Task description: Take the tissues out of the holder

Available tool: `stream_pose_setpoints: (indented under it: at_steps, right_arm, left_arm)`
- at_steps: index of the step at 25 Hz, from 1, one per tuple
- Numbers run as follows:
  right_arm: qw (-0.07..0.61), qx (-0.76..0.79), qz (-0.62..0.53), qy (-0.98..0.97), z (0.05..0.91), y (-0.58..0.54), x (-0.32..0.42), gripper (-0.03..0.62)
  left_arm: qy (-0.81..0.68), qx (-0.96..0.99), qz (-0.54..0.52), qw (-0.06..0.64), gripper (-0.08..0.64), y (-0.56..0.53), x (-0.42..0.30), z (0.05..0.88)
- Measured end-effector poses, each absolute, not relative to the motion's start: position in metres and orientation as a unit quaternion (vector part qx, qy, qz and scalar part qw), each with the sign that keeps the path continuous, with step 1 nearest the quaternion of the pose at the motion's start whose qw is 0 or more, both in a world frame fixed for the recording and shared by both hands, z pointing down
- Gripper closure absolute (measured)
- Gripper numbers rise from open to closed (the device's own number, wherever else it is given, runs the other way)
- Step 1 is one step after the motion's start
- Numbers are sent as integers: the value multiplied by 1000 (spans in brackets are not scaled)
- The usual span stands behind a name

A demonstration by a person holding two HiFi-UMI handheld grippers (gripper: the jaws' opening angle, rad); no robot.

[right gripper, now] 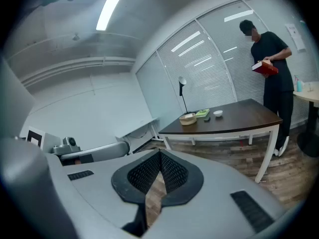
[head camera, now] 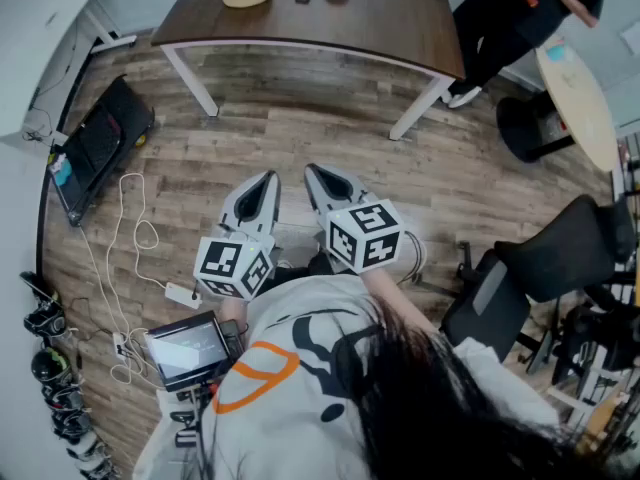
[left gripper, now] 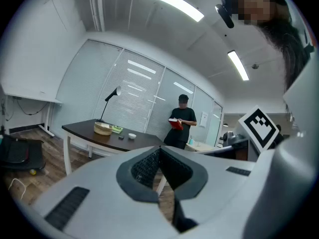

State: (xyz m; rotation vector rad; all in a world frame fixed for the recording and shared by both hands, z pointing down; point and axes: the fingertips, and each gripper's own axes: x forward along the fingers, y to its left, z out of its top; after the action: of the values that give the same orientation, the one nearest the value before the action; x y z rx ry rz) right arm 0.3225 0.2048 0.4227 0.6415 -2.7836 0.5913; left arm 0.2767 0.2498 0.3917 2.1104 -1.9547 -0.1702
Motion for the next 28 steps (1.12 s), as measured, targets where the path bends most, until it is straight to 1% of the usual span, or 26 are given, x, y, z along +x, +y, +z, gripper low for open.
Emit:
stream_pose_setpoints:
  at_steps: [5,18,28]
  right_arm:
    - [119,213,205,-948,422,208,328,581]
    - [113,207,207,-950,425,181,321,581]
    - [120,188,215,-951,443,143,331,581]
  left_arm:
    - [-672,724,-53,143,561,253,286,394]
    - [-684,713,-44,149,561,231,276,397]
    - [-689,708,-35,150,561,187,289,410]
